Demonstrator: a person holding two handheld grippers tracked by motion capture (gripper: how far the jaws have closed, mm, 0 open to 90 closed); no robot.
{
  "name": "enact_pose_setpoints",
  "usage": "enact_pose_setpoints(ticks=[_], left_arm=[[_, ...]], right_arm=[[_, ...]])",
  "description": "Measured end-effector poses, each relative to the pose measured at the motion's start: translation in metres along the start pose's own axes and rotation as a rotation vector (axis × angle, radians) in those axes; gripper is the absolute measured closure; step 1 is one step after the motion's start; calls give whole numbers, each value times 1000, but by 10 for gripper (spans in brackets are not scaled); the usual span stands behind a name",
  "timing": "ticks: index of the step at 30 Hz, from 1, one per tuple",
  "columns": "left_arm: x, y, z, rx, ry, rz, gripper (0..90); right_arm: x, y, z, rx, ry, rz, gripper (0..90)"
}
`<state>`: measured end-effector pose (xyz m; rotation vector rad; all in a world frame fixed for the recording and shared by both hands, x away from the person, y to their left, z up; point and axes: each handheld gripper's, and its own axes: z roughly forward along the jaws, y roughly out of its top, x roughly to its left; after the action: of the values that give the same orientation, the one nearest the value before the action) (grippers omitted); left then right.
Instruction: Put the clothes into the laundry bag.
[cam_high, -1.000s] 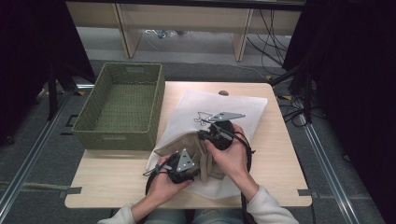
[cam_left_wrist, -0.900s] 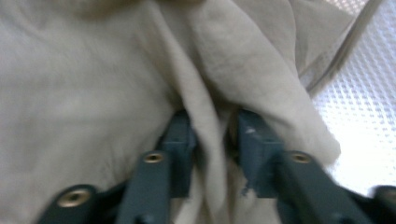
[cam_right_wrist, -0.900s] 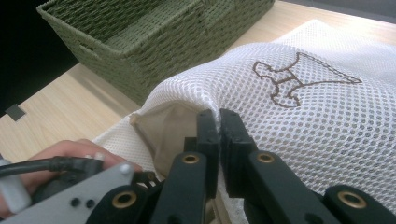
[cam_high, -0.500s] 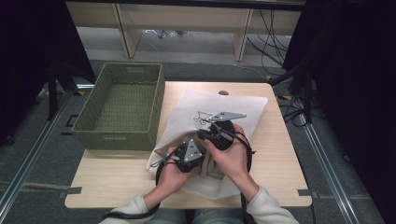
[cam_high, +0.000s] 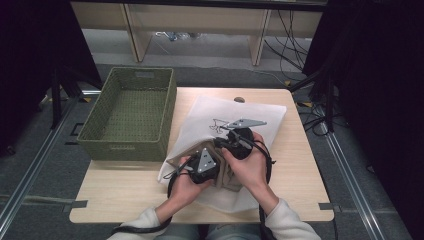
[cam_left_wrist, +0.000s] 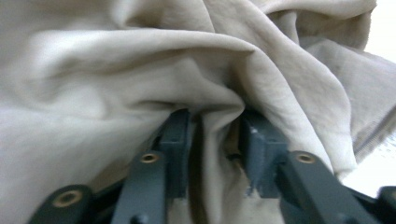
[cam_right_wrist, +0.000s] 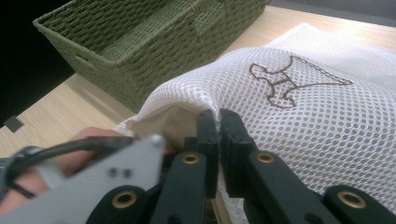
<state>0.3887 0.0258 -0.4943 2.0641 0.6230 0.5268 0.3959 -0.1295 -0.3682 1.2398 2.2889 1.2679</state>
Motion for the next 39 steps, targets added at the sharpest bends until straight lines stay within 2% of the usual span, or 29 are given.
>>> enact_pose_setpoints(ticks=[1,3,7,8,10,11,13,14,15,16,17,19,20,21,22,23,24,25,26,27,28,29,30,31,33,34,35,38,39], left_arm=[[-1,-1,-3,-26,10,-28,588],[2,-3,-13,4,-8,10,553],[-3,-6,-31,-2,-23,0,512],[-6,-7,-34,-1,-37,-6,511],[-10,-7,-39,10,-60,-7,511],[-15,-7,-39,7,-80,-24,508],[-21,-7,-34,8,-98,-27,486],[-22,-7,-31,29,-98,-6,482],[-22,-7,-28,46,-99,-2,483],[-23,-7,-25,50,-100,1,503],[-23,-5,-21,73,-103,-1,533],[-23,-5,-14,74,-93,8,639],[-25,-5,-10,47,-80,-13,704],[-23,-4,-8,44,-52,10,779],[-23,-4,-3,13,-50,4,840],[-22,-4,-1,28,-68,-13,874],[-21,-3,0,36,-70,-2,879],[-19,-2,3,22,-49,-2,881],[-18,-1,4,13,-32,-3,883],[-17,1,6,13,-41,-4,883],[-15,2,6,23,-5,39,884],[-14,4,8,-6,33,32,884],[-8,6,7,43,35,95,884],[-7,7,8,40,21,75,884],[-2,11,10,28,47,82,884],[-1,13,11,24,48,82,883],[0,14,12,18,54,80,882],[0,12,18,4,65,80,859],[-3,10,21,2,24,65,835]], right_arm=[[0,0,0,4,-4,1,881],[0,0,-1,6,-6,-4,881],[0,0,1,6,3,-17,881],[0,0,1,6,7,-3,880],[0,0,1,6,4,-8,881],[0,0,1,8,4,-8,880],[1,0,1,12,3,-7,880],[2,-1,1,14,6,7,880],[1,0,1,16,-3,-12,880],[1,0,1,18,-2,-9,880],[1,0,1,18,-2,-6,880],[1,0,0,19,1,-5,880],[2,-1,1,15,3,14,880],[1,-1,1,14,5,-3,880],[1,-1,0,18,0,-5,880],[2,-1,1,18,3,15,880],[1,-1,1,14,4,-3,880],[0,-1,1,8,6,-15,880],[0,0,0,5,7,-8,880],[2,0,-1,1,-5,2,880],[1,0,-1,-4,0,-6,880],[2,0,-1,-11,2,-6,880],[2,0,-1,-16,-3,-6,880],[2,0,-2,-15,-10,-7,881],[2,1,-3,-17,-5,0,880],[0,1,-3,-25,-3,-21,881],[1,1,-3,-16,-8,-1,881],[-1,0,-2,-22,-21,1,881],[-1,0,-2,-23,-27,1,881]])
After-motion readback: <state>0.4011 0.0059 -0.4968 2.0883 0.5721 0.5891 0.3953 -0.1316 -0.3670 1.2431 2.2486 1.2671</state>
